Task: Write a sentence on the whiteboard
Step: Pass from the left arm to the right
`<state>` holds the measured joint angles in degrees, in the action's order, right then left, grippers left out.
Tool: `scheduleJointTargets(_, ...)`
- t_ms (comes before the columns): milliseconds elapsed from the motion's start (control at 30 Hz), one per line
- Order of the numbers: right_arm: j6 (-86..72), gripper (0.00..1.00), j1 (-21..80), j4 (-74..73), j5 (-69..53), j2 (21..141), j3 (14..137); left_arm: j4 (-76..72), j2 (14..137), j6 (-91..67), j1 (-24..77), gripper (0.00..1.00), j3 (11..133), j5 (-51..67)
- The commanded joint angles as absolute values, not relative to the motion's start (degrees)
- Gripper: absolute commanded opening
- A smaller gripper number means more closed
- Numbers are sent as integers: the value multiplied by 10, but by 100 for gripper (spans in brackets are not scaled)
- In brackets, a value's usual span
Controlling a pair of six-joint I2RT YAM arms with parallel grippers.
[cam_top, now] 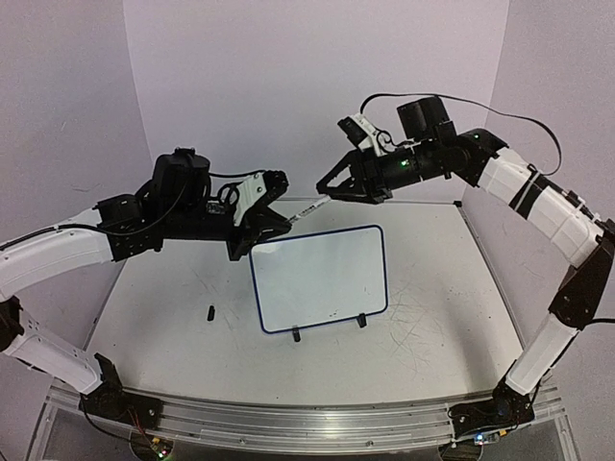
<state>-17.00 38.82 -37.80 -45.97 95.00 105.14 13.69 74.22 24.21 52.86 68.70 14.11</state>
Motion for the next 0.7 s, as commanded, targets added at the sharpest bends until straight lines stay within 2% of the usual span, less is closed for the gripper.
scheduleJointTargets(0,-170,78,412,-408,-504,972,1083,154,754,234,527,0,729,165)
scheduleJointTargets(167,-173,68,427,-408,-524,996,1092,168,764,226,527,0,739,184)
scheduleJointTargets(400,-176,48,438,-408,-535,1017,1100,202,783,229,528,0,766,202)
scheduleJointTargets(467,-177,40,439,-409,-542,1022,1101,206,784,231,527,0,767,200)
scheduleJointTargets(567,-176,21,440,-410,-551,1028,1100,209,782,233,528,0,766,197)
scheduleJointTargets(667,-170,13,440,-418,-546,1031,1103,213,782,234,527,0,765,198)
